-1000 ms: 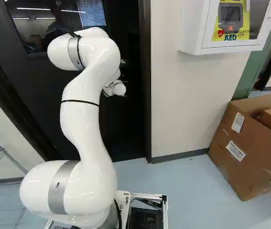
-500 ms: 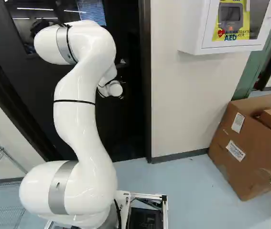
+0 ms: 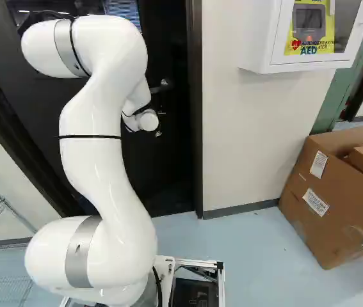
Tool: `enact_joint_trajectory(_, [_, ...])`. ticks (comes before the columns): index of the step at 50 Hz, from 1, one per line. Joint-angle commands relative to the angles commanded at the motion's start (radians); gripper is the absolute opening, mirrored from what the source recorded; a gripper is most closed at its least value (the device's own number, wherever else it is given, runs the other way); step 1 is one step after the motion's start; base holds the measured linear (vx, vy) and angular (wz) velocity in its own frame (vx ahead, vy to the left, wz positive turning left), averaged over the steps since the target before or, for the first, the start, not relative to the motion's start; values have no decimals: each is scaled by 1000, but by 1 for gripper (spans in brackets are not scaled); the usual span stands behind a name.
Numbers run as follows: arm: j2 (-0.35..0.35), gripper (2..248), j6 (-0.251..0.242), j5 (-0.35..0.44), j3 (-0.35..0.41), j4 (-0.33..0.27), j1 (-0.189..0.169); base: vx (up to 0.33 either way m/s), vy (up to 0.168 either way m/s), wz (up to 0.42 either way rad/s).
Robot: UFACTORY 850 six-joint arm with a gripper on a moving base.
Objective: Open the door and move inside
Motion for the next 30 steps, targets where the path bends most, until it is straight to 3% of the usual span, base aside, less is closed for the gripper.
enact_joint_trajectory(30, [131, 247, 0, -43, 171, 160, 18, 0, 0, 0])
